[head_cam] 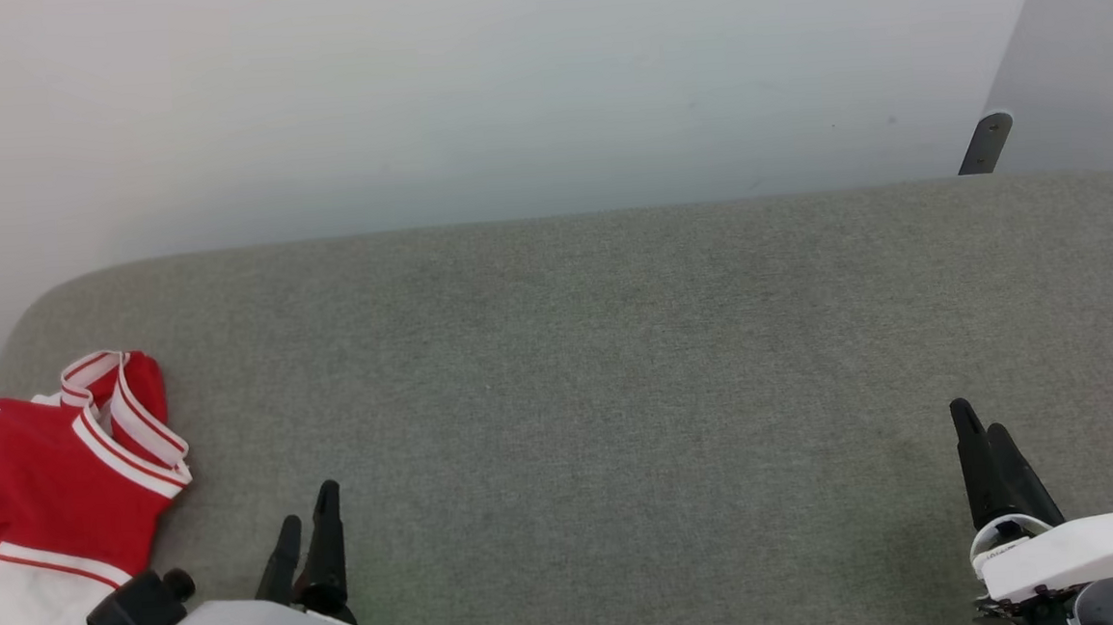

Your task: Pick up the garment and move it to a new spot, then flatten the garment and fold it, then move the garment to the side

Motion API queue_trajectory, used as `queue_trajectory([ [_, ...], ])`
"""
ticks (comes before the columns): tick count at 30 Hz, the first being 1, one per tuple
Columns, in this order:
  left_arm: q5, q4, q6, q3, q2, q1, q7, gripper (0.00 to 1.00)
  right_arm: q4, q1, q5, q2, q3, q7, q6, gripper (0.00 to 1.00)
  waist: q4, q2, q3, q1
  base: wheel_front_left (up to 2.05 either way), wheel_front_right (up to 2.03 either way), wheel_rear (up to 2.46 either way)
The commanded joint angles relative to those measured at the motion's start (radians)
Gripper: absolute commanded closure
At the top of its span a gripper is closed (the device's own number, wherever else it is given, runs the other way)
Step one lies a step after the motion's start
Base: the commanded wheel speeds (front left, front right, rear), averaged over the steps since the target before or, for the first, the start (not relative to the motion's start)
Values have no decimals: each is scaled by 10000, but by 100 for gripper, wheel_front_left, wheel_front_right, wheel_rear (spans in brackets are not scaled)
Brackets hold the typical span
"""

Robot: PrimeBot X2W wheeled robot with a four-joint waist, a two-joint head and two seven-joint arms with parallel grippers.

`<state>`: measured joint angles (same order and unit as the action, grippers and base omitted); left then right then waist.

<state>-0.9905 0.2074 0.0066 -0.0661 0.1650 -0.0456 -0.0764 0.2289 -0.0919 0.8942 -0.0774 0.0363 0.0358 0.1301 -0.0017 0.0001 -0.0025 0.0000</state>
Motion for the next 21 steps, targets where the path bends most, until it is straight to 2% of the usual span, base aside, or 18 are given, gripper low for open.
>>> queue_trajectory([
  [1,260,-157,37,-37,115,-130,-72,0,-163,-227,-301,-68,7,82,5,0,1,-1,-1,0,0,0,0],
  [21,3117,-395,-99,25,195,67,-662,0,-511,-172,-2928,-157,140,348,6,0,7,-1,-36,0,0,0,0],
])
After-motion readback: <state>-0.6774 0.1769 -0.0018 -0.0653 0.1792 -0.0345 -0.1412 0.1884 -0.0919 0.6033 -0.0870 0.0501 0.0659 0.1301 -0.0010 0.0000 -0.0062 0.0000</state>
